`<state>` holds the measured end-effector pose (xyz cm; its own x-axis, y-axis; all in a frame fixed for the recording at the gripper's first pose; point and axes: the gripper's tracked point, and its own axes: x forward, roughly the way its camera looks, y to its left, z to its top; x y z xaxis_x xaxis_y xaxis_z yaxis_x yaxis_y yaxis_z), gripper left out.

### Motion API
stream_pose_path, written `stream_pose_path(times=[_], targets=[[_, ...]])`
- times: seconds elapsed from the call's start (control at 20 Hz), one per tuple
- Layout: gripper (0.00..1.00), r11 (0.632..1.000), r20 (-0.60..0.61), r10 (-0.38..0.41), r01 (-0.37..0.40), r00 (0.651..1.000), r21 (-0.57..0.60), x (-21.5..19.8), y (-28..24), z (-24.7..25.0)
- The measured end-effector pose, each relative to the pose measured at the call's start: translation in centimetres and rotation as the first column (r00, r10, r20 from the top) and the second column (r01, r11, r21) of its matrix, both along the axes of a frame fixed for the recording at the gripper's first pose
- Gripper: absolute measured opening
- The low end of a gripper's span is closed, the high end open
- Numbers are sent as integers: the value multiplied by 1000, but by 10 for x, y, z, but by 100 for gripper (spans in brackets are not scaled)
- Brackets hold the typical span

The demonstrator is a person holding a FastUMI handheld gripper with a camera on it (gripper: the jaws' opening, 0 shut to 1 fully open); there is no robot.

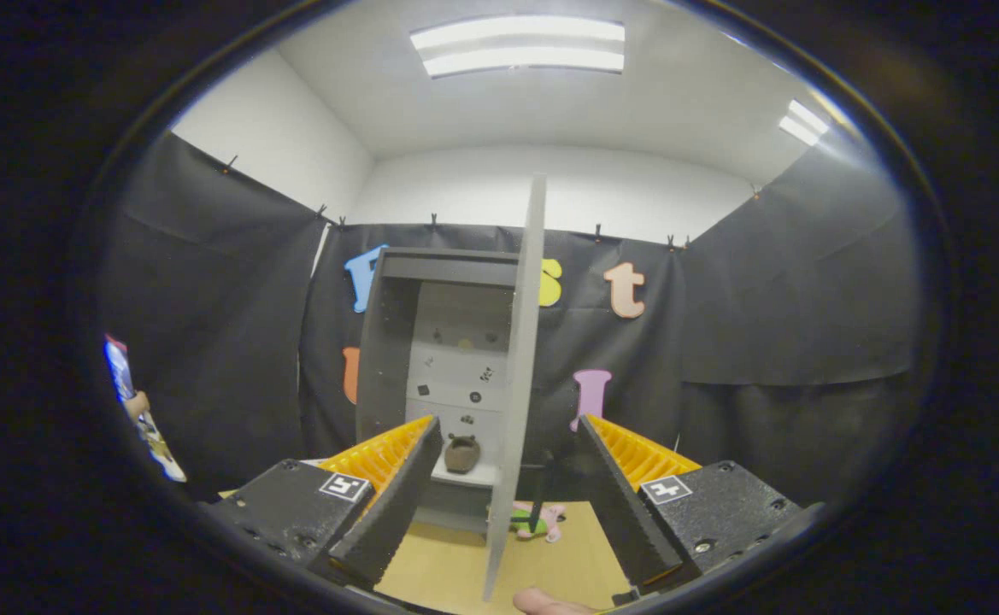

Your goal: Open the shoe cabinet door, grab the shoes and put them into the shoe cabinet, then close the shoe cabinet door.

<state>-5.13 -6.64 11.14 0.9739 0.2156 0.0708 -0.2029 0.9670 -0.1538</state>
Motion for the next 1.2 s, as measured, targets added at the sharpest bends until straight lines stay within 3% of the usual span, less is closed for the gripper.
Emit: stream_pose_path(times=[0.2, 0.5, 0.65, 0.8, 1.05, 1.2], targets=[[100, 994, -44, -109, 109, 993, -14, 33, -69, -17], [100, 983, -175, -180, 174, 968, -50, 100, -123, -81], [100, 991, -237, -133, 124, 962, -49, 125, -121, -102], [100, 990, -279, -138, 141, 950, -10, 134, -123, -115], [100, 999, -262, -20, 31, 965, 40, 151, -56, -119], [89, 996, -205, -85, 87, 975, 0, 141, -45, -112]])
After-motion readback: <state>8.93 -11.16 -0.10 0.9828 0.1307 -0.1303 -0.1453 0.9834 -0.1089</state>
